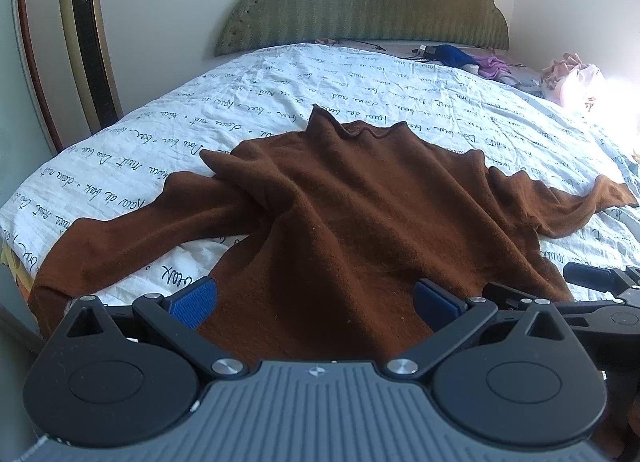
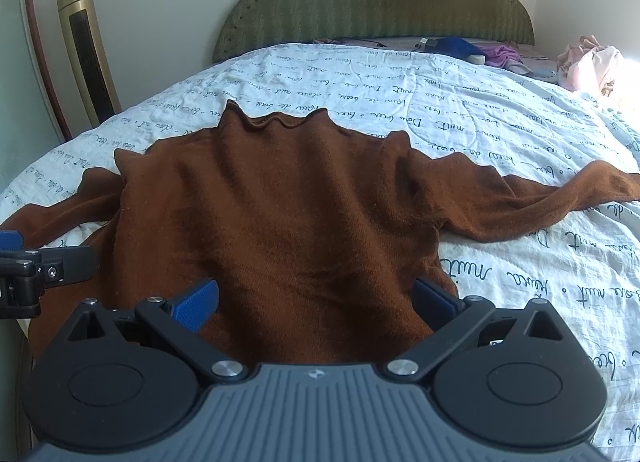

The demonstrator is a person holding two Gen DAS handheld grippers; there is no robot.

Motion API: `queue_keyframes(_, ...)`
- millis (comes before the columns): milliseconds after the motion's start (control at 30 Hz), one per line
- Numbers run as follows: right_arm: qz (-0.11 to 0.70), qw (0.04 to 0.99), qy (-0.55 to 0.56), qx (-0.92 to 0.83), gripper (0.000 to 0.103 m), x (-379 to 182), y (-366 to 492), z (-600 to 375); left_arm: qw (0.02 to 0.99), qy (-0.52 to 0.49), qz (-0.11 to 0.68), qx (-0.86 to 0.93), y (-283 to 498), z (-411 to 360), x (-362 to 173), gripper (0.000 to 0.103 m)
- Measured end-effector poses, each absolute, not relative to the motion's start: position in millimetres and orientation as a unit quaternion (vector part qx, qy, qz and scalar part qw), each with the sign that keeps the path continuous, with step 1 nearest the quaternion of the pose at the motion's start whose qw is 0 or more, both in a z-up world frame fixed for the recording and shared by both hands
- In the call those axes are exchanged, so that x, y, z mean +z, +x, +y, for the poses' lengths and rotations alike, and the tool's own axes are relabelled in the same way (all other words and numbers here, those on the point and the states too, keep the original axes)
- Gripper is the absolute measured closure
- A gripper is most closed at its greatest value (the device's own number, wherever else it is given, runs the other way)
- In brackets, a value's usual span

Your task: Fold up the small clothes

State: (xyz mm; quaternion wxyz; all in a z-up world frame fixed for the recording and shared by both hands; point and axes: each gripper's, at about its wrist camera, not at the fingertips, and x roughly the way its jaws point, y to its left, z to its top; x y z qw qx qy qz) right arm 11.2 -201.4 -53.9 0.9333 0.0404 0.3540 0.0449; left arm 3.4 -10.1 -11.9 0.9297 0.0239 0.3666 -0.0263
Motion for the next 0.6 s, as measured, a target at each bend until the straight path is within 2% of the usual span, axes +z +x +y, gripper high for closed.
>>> queue_keyframes(233, 0.354, 0.933, 0.039, 0.041, 0.0, -57, 16, -213, 0.927, 0.02, 0.372, -0.035, 7, -8, -15, 0.0)
queue_keyframes(333, 0.33, 0.942, 0.038, 0.036, 0.0, -58, 19, -229, 0.925, 0.019, 0.376, -0.048, 11, -7, -19, 0.0)
queue_keyframes(467, 0.307, 0.95, 0.057, 0.015, 0.0, -59, 26, -279, 0.915, -0.001, 0.399, -0.066, 21, -8, -32, 0.0)
queue_keyframes(600, 0.327, 0.939, 0.1, -0.036, 0.0, -63, 44, -359, 0.927, 0.023, 0.368, -0.072, 21, -18, -40, 0.0)
